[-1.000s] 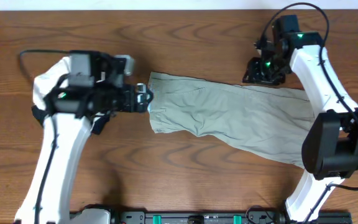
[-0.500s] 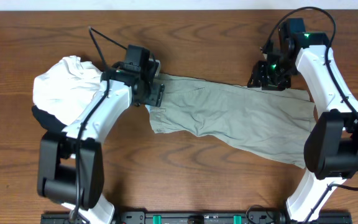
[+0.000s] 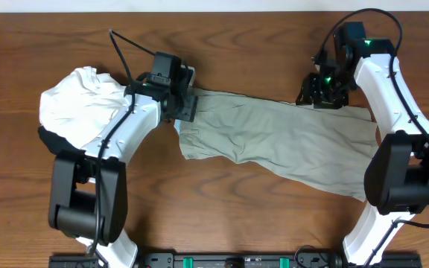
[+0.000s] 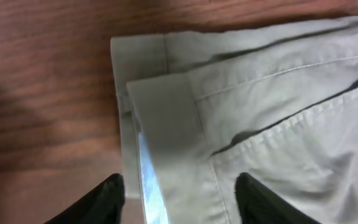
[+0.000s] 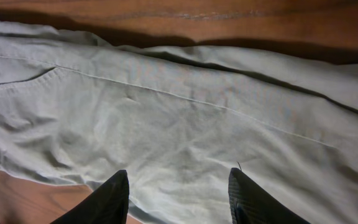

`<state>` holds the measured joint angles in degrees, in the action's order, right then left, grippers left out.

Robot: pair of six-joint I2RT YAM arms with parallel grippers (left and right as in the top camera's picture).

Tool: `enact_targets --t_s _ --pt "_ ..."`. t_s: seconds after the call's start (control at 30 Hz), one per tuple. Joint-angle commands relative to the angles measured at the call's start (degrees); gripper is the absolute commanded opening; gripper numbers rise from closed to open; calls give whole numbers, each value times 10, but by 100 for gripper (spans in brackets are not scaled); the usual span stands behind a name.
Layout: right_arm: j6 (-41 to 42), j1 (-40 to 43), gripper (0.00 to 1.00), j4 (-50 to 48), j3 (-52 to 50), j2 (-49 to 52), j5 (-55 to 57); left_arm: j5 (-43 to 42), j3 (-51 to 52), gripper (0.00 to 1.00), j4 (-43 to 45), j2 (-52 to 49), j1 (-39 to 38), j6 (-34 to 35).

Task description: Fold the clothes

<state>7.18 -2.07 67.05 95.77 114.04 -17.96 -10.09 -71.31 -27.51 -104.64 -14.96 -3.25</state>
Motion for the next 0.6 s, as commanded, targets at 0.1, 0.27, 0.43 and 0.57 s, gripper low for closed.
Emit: enact_targets --t_s 0.1,0.27,0.43,0.57 --pt "5 -2 49 3 0 2 -5 -2 -9 51 29 -41 0 -8" --pt "5 -2 48 3 0 2 -5 -26 -9 47 50 -48 0 -8" --pt "5 -2 46 5 0 2 -5 -36 -9 34 56 -62 -1 -8" --pt "5 -2 45 8 0 2 -5 -39 -9 19 53 -70 -1 -8"
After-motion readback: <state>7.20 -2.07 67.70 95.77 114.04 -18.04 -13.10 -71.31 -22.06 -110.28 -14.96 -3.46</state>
